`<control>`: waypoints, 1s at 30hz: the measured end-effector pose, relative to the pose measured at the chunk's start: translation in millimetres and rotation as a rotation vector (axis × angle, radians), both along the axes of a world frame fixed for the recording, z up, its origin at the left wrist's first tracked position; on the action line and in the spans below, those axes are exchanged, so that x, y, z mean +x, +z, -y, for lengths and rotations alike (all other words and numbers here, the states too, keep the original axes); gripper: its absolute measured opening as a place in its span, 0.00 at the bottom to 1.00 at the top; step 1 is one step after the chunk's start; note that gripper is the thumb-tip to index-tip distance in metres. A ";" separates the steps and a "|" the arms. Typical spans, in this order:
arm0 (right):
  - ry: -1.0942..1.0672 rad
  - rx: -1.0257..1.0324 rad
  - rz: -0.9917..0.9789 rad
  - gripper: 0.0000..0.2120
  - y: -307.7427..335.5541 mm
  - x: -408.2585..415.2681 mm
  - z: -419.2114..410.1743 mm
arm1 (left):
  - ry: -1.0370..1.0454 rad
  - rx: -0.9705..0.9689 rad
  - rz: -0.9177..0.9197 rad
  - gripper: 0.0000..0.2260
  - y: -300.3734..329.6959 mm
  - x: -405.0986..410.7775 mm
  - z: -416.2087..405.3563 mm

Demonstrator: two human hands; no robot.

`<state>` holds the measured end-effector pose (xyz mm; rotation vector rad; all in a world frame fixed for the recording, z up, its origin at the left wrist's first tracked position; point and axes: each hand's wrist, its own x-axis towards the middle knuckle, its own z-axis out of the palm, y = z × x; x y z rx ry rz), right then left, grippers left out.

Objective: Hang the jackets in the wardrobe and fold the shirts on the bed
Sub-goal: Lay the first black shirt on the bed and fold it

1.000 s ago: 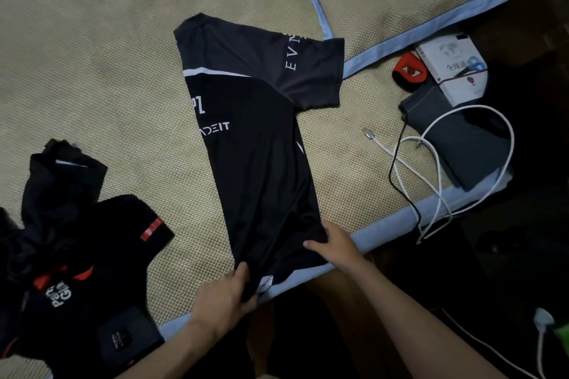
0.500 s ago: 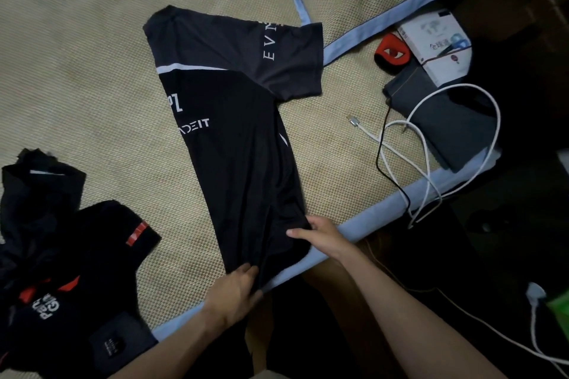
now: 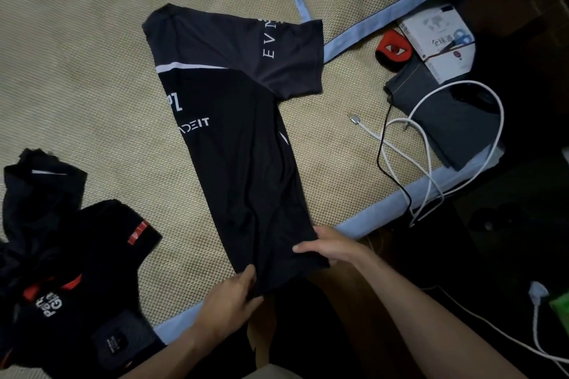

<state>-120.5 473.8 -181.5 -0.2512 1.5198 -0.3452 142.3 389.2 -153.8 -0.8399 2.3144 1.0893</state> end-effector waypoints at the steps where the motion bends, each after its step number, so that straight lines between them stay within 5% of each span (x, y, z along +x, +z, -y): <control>1: -0.012 -0.024 -0.008 0.25 -0.6 0.2 0.3 | -0.005 0.016 0.005 0.13 1.3 1.8 1.6; 4: -0.067 -0.021 -0.081 0.32 -3.1 -2.4 -4.9 | -0.073 0.037 -0.014 0.12 3.7 6.8 2.5; 9: 0.177 0.024 -0.165 0.07 -4.4 -6.4 -16.8 | -0.229 0.061 0.010 0.11 -7.3 18.6 -5.2; 11: 0.217 0.010 -0.197 0.10 -5.8 -9.9 -18.6 | -0.255 -0.043 -0.008 0.14 -11.4 18.3 -7.6; 16: 0.116 -0.019 -0.216 0.18 -8.1 -10.1 -12.4 | 0.297 -0.116 0.062 0.17 -25.9 1.7 12.2; 20: 0.169 0.029 -0.246 0.25 -10.0 -15.4 -15.6 | 0.942 0.202 0.074 0.18 -49.8 -6.4 35.8; 24: 0.324 0.137 -0.307 0.27 -11.8 -23.0 -22.1 | 0.814 0.246 0.078 0.06 -56.0 -3.6 37.8; 30: 0.633 0.281 -0.267 0.14 2.5 -36.0 16.4 | 0.699 0.219 0.141 0.13 -55.7 22.6 44.1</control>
